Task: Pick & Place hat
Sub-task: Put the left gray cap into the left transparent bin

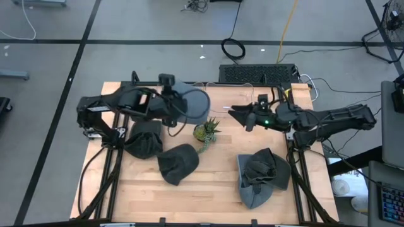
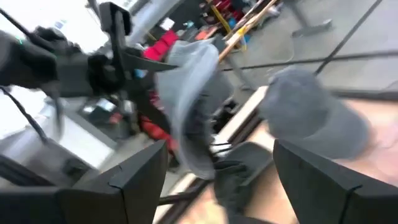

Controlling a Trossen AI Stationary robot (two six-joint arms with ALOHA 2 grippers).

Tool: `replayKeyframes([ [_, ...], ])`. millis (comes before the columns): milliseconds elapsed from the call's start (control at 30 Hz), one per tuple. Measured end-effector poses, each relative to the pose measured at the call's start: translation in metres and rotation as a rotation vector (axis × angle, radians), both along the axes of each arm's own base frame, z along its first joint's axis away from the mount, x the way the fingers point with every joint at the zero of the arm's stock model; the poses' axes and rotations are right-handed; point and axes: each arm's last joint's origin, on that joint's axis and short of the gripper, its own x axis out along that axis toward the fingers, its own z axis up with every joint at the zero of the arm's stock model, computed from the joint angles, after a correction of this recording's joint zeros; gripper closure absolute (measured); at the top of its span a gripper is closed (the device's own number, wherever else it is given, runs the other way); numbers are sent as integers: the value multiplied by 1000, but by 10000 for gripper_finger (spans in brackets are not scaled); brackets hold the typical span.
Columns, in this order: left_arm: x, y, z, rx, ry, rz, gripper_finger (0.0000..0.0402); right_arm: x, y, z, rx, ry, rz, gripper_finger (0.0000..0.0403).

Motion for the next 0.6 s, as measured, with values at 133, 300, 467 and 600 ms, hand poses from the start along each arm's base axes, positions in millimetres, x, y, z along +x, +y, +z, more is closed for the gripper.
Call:
replayKeyframes([
  [133, 16, -7, -8, 78, 64, -74, 401, 6, -5, -1, 75, -30, 17, 124],
  [300, 40, -20, -11, 161, 45, -165, 401, 10, -10, -5, 136, -30, 36, 124],
  [467, 58, -30, -11, 261, 31, -228, 401, 15, -13, -9, 165, -16, 84, 124],
  [600, 66, -31, -19, 282, 68, -249, 401, 16, -12, -8, 174, -19, 131, 124],
])
